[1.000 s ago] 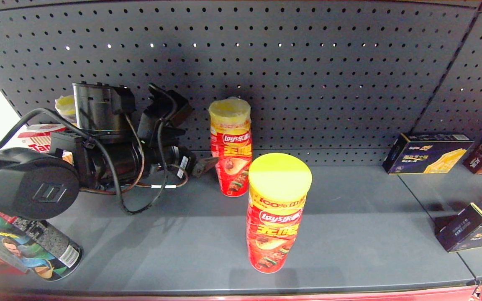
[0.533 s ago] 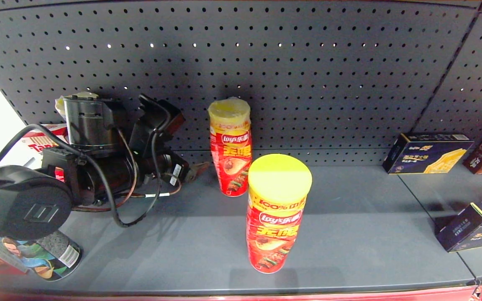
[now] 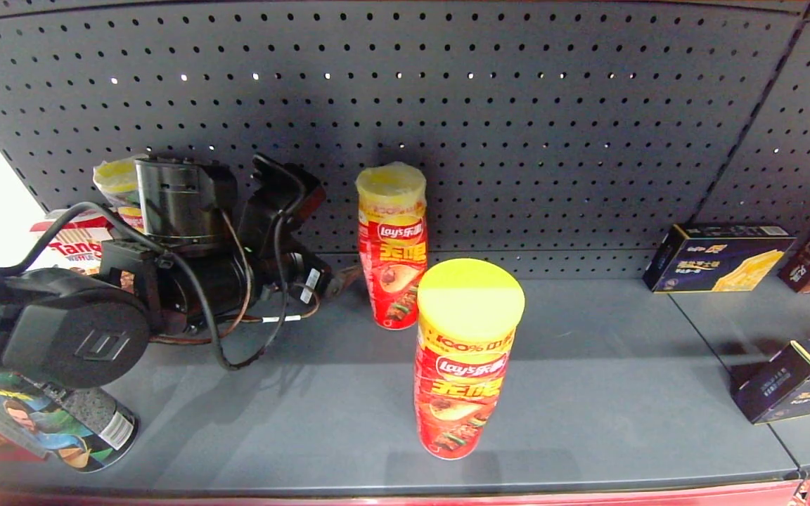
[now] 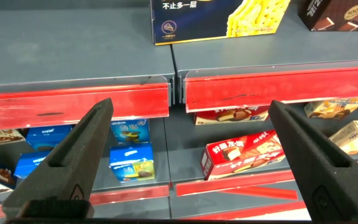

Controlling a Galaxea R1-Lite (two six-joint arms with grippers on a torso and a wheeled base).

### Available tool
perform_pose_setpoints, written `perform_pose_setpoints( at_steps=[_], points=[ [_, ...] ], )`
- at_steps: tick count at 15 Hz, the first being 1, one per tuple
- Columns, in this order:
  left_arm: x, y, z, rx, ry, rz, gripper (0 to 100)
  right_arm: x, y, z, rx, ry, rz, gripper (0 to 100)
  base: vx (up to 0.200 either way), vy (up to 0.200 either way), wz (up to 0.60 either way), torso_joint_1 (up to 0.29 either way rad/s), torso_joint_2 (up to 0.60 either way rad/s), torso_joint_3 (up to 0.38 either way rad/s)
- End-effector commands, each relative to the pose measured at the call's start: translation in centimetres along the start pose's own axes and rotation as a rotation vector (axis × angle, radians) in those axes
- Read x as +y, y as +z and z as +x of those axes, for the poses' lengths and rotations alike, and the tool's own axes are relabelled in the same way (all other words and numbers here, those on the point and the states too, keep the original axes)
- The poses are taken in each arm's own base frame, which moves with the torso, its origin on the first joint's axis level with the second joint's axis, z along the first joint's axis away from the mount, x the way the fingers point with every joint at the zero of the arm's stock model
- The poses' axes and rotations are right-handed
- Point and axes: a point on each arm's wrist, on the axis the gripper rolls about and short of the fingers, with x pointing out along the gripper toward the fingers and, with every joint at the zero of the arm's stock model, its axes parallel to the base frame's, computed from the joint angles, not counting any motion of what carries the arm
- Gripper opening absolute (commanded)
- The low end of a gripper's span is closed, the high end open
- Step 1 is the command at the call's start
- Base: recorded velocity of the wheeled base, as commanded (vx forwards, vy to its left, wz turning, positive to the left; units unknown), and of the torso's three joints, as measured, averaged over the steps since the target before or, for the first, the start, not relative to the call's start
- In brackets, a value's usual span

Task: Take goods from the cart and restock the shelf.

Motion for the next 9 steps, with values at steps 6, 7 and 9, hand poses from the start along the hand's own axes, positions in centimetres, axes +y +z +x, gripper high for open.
perform_pose_setpoints(
  at_steps=[6, 7, 9],
  points=[
    [-1.5, 0.3, 1.7, -0.004, -0.039, 0.009, 100, 0.0, 0.0, 0.0, 0.001, 0.0, 0.0, 100, 0.0, 0.0, 0.0, 0.0, 0.0, 0.0],
    [-1.5, 0.2, 1.9, -0.003, -0.041, 0.009, 100, 0.0, 0.0, 0.0, 0.001, 0.0, 0.0, 100, 0.0, 0.0, 0.0, 0.0, 0.0, 0.0],
    [-1.8, 0.4, 1.9, -0.008, -0.048, 0.012, 100, 0.0, 0.0, 0.0, 0.001, 0.0, 0.0, 100, 0.0, 0.0, 0.0, 0.0, 0.0, 0.0]
  ],
)
